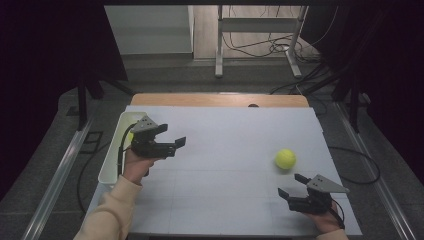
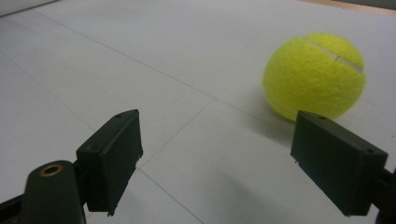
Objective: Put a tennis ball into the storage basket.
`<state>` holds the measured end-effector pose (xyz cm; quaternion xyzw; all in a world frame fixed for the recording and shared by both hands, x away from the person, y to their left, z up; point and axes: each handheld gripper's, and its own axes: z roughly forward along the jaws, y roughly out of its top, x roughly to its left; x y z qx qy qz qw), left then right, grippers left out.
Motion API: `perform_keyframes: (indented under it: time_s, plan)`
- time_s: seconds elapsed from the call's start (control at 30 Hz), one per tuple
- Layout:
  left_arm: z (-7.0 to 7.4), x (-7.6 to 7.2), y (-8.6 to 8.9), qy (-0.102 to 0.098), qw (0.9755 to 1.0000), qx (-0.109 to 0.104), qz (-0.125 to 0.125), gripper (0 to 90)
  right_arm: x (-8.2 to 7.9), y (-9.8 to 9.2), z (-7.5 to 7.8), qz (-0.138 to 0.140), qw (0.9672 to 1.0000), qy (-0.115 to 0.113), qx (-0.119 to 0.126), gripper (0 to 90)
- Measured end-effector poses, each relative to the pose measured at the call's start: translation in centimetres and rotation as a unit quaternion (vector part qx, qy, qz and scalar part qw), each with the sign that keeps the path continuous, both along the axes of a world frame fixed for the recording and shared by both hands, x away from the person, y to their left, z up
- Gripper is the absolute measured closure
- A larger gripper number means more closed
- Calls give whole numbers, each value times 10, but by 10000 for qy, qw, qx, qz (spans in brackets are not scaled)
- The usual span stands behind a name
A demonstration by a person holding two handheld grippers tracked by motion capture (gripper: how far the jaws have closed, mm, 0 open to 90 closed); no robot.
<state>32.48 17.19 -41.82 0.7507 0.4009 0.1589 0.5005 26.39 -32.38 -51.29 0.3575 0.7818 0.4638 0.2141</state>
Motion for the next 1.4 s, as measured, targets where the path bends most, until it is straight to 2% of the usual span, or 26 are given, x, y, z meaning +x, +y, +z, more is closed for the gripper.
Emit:
perform_keyframes:
  time_s: [0.83, 1.4]
  plan:
    - [-13, 13, -46, 165, 9988, 30, -466, 132, -1, 1, 0, 20, 10000, -5, -18, 167]
    - [-16, 27, -88, 316, 9955, 60, -886, 132, -1, 1, 0, 28, 10000, -5, -45, 167]
